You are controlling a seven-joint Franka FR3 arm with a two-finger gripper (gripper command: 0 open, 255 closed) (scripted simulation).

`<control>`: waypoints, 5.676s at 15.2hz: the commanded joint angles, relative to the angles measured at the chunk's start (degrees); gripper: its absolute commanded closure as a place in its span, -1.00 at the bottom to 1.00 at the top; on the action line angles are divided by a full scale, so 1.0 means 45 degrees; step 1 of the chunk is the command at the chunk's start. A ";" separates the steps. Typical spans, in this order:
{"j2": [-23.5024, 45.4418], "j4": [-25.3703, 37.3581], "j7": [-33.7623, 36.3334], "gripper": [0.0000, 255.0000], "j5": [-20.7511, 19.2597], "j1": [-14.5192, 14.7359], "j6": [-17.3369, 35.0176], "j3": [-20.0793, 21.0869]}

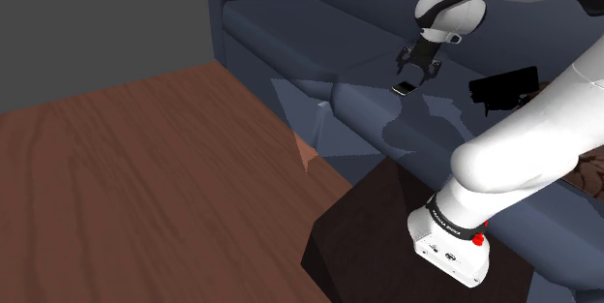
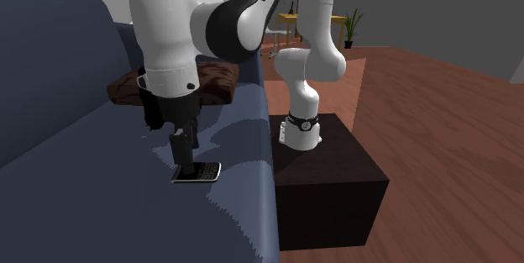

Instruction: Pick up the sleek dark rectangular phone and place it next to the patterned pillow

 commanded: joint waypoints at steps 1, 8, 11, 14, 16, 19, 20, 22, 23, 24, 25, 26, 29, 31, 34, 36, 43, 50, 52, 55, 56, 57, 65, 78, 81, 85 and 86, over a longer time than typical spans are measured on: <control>0.0202 -0.0189 0.0009 -1.00 0.0093 -0.0075 0.0410 -0.0085; 0.0845 -0.0539 -0.0217 -1.00 0.0412 -0.0044 0.1365 -0.0074; 0.0846 -0.0538 -0.0218 -1.00 0.0413 -0.0044 0.1365 -0.0073; 0.0844 -0.0537 -0.0217 -1.00 0.0412 -0.0044 0.1362 -0.0073; 0.0844 -0.0537 -0.0217 1.00 0.0412 -0.0044 0.1362 -0.0073; 0.0844 -0.0537 -0.0214 1.00 0.0412 -0.0043 0.1361 -0.0072; 0.0851 -0.0534 -0.0219 1.00 0.0415 -0.0044 0.1365 -0.0073; 0.0848 -0.0526 -0.0215 1.00 0.0413 -0.0043 0.1354 -0.0072; 0.0848 -0.0524 -0.0218 1.00 0.0413 -0.0045 0.1353 -0.0074; 0.0849 -0.0522 -0.0219 1.00 0.0413 -0.0045 0.1350 -0.0074; 0.0846 -0.0538 -0.0218 1.00 0.0413 -0.0044 0.1365 -0.0074; 0.0724 -0.0482 -0.0165 1.00 0.0349 -0.0045 0.1195 -0.0075; 0.0380 -0.0290 -0.0021 1.00 0.0177 -0.0048 0.0681 -0.0073; 0.0164 -0.0149 0.0066 1.00 0.0075 -0.0051 0.0337 -0.0067; -0.0137 0.0084 0.0184 1.00 -0.0059 -0.0057 -0.0181 -0.0052; -0.0324 0.0253 0.0255 1.00 -0.0137 -0.0061 -0.0526 -0.0039; -0.0883 0.0930 0.0461 1.00 -0.0350 -0.0070 -0.1734 0.0014; -0.1298 0.1737 0.0614 1.00 -0.0485 -0.0072 -0.2937 0.0072; -0.1390 0.1992 0.0649 1.00 -0.0512 -0.0071 -0.3280 0.0088; -0.1507 0.2393 0.0697 1.00 -0.0545 -0.0067 -0.3793 0.0111; -0.1540 0.2532 0.0711 1.00 -0.0554 -0.0066 -0.3963 0.0118; -0.1570 0.2674 0.0724 1.00 -0.0562 -0.0064 -0.4134 0.0125; -0.1707 0.3795 0.0804 1.00 -0.0595 -0.0048 -0.5385 0.0170; -0.5190 0.1008 -0.1821 1.00 -0.2294 -0.1752 -0.5917 -0.1583; -0.5758 0.0718 -0.2542 1.00 -0.2738 -0.2192 -0.6127 -0.2084; -0.6185 0.0399 -0.3248 1.00 -0.3174 -0.2601 -0.6157 -0.2617; -0.6181 0.0234 -0.3250 1.00 -0.3195 -0.2612 -0.5987 -0.2649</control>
